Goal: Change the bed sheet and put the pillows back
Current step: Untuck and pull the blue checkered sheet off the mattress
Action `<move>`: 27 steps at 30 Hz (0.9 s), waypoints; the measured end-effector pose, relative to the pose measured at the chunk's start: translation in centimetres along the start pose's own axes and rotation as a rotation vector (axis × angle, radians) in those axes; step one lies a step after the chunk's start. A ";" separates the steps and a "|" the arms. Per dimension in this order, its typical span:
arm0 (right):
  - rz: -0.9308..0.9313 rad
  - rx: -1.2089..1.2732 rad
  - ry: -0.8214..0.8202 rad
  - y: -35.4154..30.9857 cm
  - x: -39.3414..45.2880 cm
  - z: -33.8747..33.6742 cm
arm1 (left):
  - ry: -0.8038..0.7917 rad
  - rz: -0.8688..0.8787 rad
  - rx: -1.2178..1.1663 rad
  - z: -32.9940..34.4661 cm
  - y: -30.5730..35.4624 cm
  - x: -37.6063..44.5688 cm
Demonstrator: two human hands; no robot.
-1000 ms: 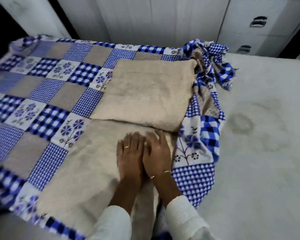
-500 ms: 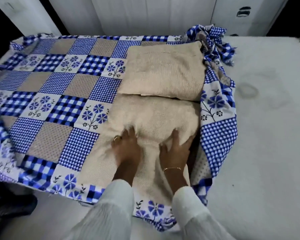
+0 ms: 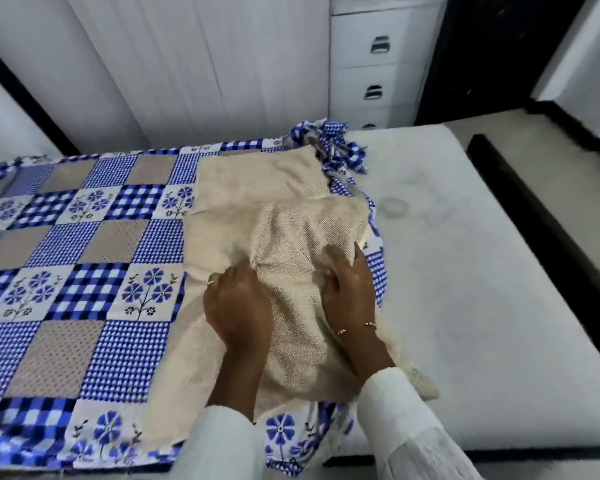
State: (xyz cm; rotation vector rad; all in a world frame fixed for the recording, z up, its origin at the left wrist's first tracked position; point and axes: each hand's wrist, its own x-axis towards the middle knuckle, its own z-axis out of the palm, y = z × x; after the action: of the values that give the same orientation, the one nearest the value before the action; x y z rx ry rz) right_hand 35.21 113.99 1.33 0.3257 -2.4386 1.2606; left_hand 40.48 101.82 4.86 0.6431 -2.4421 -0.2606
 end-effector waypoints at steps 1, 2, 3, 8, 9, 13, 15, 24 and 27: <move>-0.041 0.001 0.002 0.6 0.8 -1.8 | 0.035 0.016 -0.041 -0.2 1.4 -0.4; -0.069 -0.001 0.005 1.3 1.6 -3.7 | 0.065 0.037 -0.078 -0.2 3.1 -0.8; -0.085 -0.011 0.009 2.2 2.3 -5.6 | 0.080 0.063 -0.108 -0.2 4.9 -1.1; -0.010 -0.121 0.051 9.7 5.3 -14.4 | 0.029 0.180 -0.243 1.6 15.5 -2.9; 0.008 -0.133 0.053 11.3 5.7 -16.0 | 0.014 0.199 -0.246 2.2 17.4 -3.4; 0.050 -0.167 0.050 18.7 6.2 -22.6 | -0.092 0.284 -0.251 5.8 25.1 -7.1; 0.102 -0.187 0.010 22.8 5.7 -24.2 | -0.203 0.325 -0.199 7.9 27.4 -9.2; 0.440 -0.359 -0.245 32.9 1.0 -24.2 | -0.528 0.391 -0.075 15.6 27.2 -16.5; 0.501 -0.482 -0.241 32.2 2.1 -23.5 | -0.548 0.314 -0.111 16.4 26.6 -16.6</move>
State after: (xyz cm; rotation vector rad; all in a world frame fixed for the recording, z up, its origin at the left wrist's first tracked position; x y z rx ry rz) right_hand 26.65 151.63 -8.93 -0.3018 -3.0484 0.7784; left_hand 32.27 133.73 -8.02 0.1371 -2.9726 -0.4910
